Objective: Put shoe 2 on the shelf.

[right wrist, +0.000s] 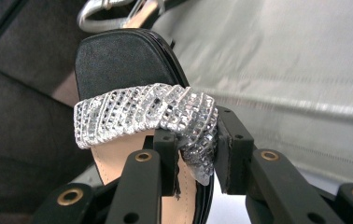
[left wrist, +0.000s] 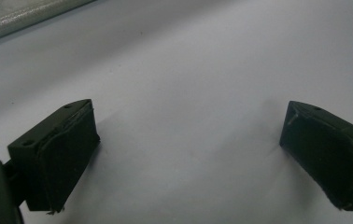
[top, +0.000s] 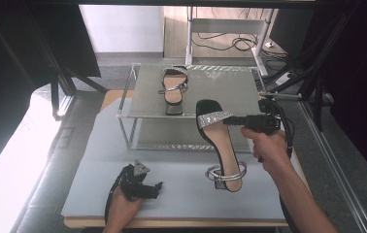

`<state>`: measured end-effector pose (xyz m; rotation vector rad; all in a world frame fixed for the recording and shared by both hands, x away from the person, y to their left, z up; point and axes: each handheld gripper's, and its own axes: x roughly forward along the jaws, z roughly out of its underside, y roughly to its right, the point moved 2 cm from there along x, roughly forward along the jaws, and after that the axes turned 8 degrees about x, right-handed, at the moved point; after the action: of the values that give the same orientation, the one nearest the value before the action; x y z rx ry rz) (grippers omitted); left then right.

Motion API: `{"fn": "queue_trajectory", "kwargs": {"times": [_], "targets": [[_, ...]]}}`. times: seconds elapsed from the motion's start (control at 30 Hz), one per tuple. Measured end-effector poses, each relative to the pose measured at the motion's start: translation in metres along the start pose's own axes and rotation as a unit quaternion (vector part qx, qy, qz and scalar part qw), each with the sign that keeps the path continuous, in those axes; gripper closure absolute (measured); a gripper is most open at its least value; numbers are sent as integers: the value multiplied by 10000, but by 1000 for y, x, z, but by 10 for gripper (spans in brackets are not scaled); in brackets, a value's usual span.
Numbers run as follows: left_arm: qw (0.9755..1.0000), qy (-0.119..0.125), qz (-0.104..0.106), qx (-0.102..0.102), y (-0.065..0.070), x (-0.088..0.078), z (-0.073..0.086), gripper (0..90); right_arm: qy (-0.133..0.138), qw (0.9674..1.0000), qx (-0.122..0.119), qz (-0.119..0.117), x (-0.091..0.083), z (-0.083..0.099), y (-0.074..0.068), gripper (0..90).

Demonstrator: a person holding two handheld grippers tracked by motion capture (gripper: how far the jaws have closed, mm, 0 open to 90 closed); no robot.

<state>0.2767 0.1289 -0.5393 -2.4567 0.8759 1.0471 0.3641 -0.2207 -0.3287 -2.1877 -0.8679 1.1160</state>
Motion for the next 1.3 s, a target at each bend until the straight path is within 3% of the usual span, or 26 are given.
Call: {"fn": "queue_trajectory", "kwargs": {"times": [0.67, 1.3], "targets": [[10000, -38, -7, 42, 0, 0, 0, 36, 396, 9976, 524, 222, 17, -75, -8, 730], [10000, -22, 3, 20, 0, 0, 0, 36, 953, 9891, 929, 627, 50, -137, 1, 730]]}}
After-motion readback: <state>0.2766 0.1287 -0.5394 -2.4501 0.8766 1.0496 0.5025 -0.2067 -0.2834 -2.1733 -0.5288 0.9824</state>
